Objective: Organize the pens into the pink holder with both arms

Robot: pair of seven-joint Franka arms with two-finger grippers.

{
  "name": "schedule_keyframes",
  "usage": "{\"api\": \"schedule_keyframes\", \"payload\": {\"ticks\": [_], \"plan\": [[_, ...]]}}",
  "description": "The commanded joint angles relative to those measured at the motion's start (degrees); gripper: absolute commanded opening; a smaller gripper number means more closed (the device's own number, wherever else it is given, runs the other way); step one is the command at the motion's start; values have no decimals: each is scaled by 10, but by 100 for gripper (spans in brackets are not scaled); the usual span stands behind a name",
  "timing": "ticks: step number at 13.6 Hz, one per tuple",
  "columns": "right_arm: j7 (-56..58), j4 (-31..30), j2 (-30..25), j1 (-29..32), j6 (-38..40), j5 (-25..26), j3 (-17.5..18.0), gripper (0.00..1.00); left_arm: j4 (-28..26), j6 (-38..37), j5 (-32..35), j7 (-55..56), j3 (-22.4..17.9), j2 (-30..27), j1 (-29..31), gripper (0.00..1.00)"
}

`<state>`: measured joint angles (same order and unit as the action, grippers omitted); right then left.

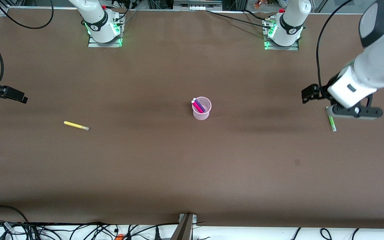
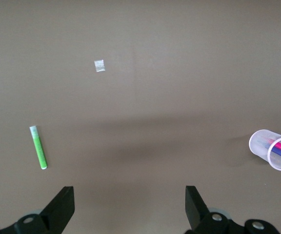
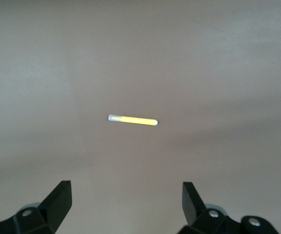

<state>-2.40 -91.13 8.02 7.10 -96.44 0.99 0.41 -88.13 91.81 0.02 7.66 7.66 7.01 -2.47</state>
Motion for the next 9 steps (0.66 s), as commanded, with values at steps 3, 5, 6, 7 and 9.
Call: {"api": "schedule_keyframes", "payload": {"ticks": [3,5,6,7,9], "plan": [[1,-13,-12,12,-13,5,13,100,-129,43,9,43,-37,-102,6,100],[1,-17,-13,11,-14,4,14,100,-128,43,14,-16,-37,-107,18,100],[1,-17,-13,11,-15,4,14,100,-128,42,14,-23,-37,-107,18,100],[1,-18,-13,12,-21,4,14,100,-128,42,14,-21,-37,-108,18,100],[10,-20,-13,11,-31,5,26,100,-127,41,14,-24,-37,-109,19,100]]}}
